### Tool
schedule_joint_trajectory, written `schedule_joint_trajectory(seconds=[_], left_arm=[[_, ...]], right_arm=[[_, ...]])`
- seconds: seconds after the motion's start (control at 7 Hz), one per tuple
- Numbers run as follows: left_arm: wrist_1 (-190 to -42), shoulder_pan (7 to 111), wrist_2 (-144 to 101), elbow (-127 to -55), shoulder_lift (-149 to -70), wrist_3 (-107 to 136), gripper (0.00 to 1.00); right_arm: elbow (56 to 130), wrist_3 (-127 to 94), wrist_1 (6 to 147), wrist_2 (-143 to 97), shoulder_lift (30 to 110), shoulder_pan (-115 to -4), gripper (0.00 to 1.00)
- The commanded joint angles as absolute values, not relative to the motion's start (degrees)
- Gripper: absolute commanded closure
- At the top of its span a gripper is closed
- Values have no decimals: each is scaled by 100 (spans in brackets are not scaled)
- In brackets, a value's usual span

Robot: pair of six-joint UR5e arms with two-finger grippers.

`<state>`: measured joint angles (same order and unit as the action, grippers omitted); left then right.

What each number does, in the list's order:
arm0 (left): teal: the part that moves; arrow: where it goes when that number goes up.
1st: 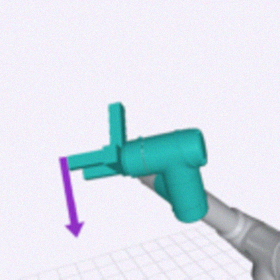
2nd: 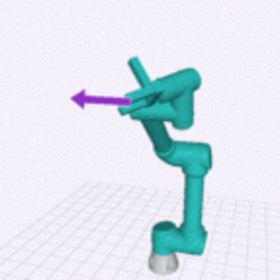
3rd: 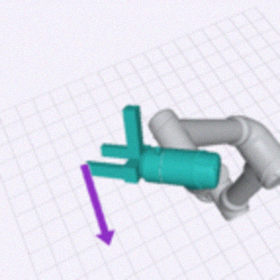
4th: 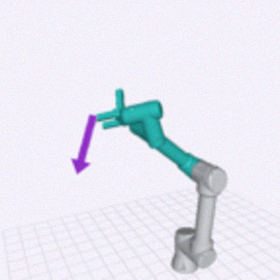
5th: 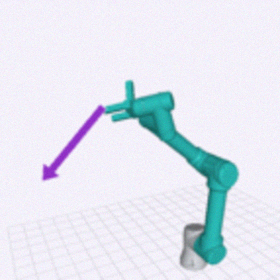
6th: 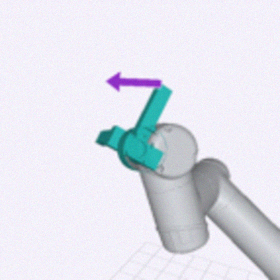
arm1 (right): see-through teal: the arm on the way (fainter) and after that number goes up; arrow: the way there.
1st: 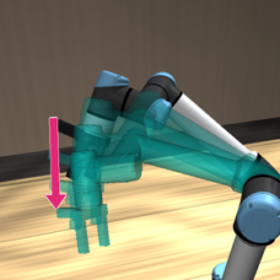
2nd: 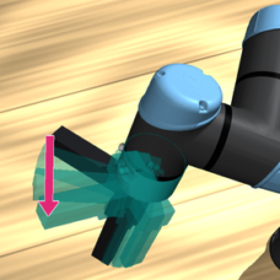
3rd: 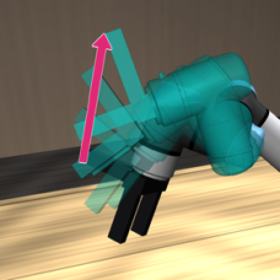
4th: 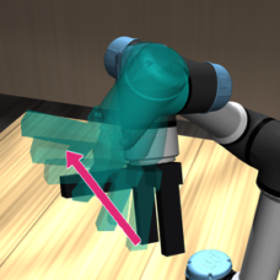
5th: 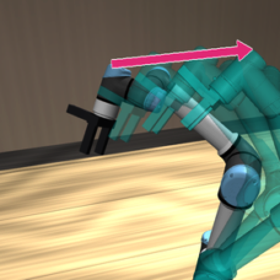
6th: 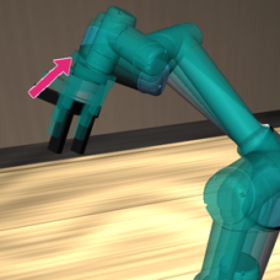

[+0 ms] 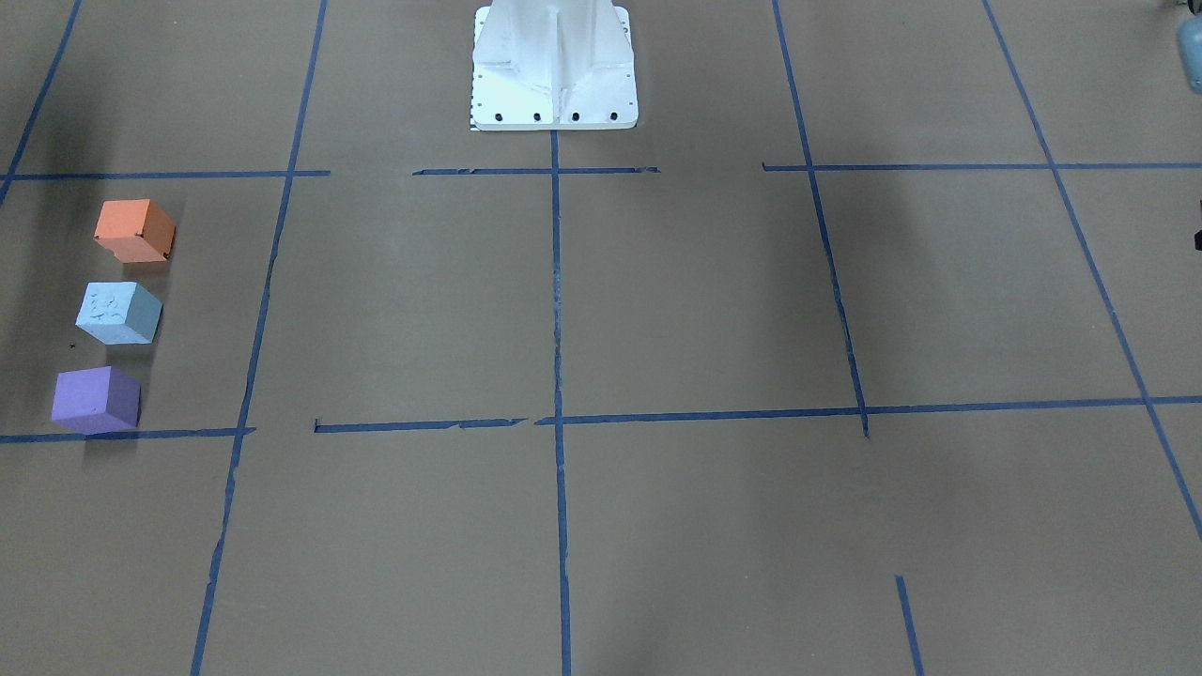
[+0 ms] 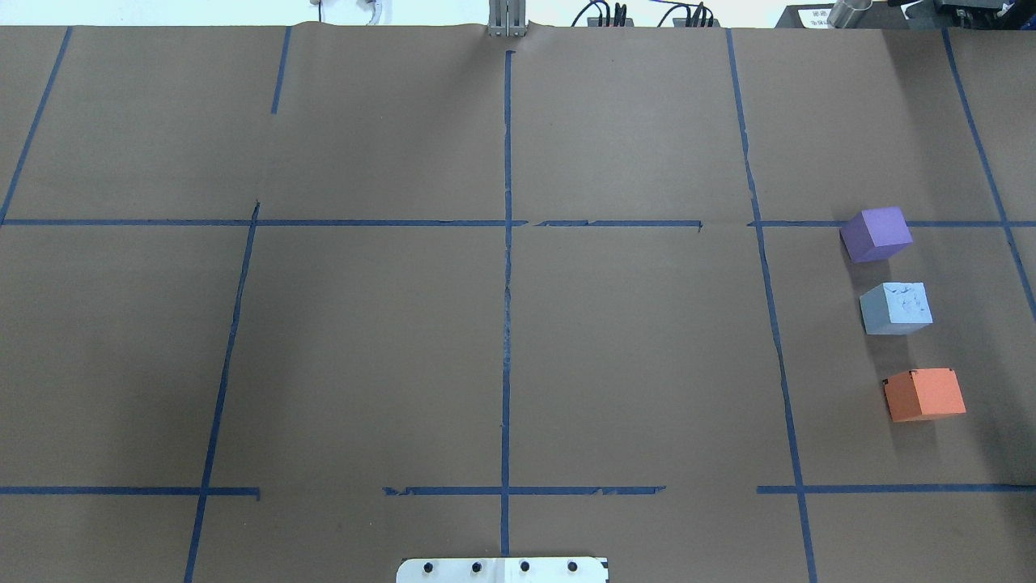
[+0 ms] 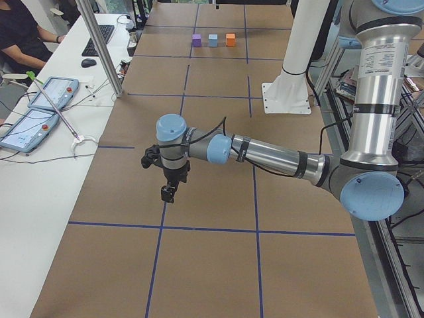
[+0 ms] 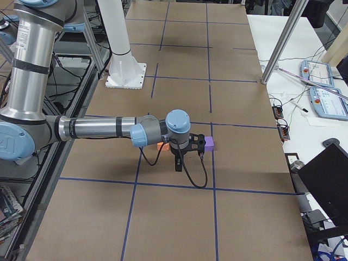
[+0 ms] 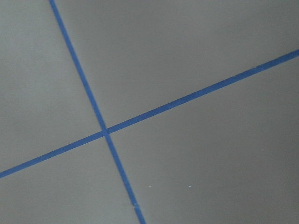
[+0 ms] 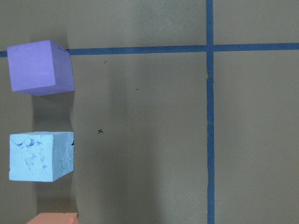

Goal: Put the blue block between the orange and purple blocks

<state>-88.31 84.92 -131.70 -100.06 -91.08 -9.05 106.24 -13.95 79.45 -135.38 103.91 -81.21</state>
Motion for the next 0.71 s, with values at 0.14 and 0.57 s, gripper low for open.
schedule_joint_trajectory(seconds=[0.14, 0.57], left_arm=[[-8780, 9103, -13570, -9206, -9123, -1597, 0], [-7728, 9114, -13940, -10269, -8844, -1591, 0]], right_arm=[[10600, -810, 7945, -13518, 10415, -8112, 0], [10625, -475, 7963, -13614, 10406, -8121, 0]])
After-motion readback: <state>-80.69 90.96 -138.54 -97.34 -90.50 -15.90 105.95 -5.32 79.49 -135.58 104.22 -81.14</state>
